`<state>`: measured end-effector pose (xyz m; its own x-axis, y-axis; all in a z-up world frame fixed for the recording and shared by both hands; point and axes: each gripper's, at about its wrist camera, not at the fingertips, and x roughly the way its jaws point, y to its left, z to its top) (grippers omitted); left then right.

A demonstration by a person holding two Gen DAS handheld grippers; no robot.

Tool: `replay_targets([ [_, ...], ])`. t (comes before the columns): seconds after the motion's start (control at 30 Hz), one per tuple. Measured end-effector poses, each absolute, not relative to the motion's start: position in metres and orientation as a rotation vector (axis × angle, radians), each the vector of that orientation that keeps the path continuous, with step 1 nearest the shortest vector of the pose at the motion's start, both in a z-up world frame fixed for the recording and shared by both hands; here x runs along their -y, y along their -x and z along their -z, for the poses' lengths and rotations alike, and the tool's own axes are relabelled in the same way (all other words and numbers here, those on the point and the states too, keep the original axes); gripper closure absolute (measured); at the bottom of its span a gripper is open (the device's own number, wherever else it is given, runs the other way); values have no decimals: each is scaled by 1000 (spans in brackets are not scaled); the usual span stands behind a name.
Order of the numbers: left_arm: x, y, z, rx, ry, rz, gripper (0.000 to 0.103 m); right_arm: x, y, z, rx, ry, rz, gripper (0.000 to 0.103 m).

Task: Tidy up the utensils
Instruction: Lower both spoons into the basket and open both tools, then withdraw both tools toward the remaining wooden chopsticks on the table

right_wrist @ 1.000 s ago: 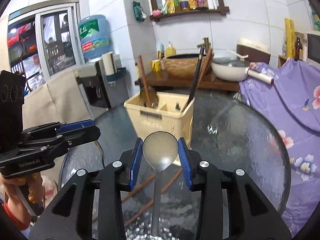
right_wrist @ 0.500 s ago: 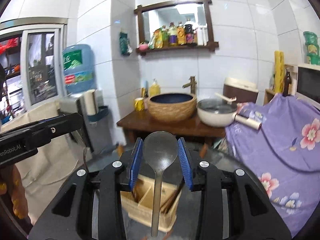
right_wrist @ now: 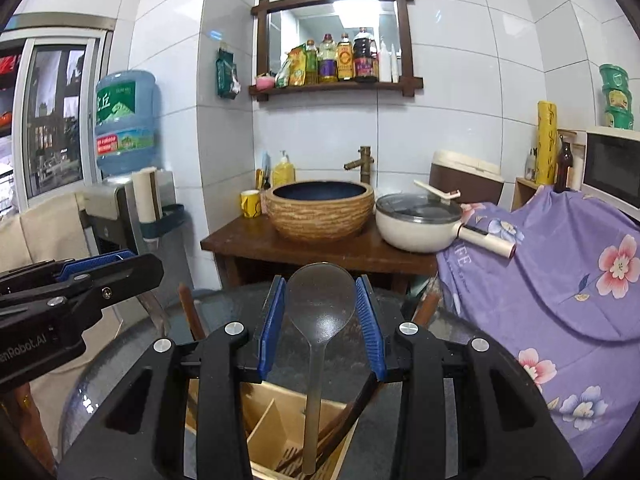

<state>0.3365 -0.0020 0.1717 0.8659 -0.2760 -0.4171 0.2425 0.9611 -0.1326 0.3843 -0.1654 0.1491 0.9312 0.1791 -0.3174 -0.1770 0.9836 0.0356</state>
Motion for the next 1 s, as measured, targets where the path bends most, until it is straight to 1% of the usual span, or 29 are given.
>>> replay_targets([
  [0.47, 5, -336, -128, -533, 91, 306, 71, 152, -355, -93, -368, 118, -190, 65],
  [0.5, 3, -336, -127, -532, 101, 310, 69, 153, -354, -89, -372, 126, -191, 65],
  [0.53, 2, -335, -128, -529, 107, 311, 63, 154, -353, -88, -372, 126, -189, 65],
  [0.57, 0, -332, -129, -520, 118, 311, 58, 155, -351, -86, -373, 123, -193, 64],
  [0.6, -2, -329, -131, -510, 125, 312, 55, 157, -350, -85, -374, 119, -203, 61],
  [0.63, -4, -325, -134, -500, 132, 315, 53, 158, -347, -84, -371, 118, -209, 49],
  [0.67, -5, -322, -135, -492, 135, 317, 52, 160, -343, -84, -357, 119, -204, 46],
  [0.73, -9, -315, -139, -474, 141, 319, 50, 163, -335, -86, -332, 124, -197, 46],
  [0.8, -16, -304, -141, -448, 154, 312, 44, 169, -324, -88, -323, 107, -198, 46],
  [0.83, -18, -299, -140, -443, 160, 309, 40, 170, -320, -89, -319, 100, -196, 45],
  [1.0, -24, -280, -119, -473, 131, 296, 29, 176, -287, -86, -314, 118, -195, 45],
])
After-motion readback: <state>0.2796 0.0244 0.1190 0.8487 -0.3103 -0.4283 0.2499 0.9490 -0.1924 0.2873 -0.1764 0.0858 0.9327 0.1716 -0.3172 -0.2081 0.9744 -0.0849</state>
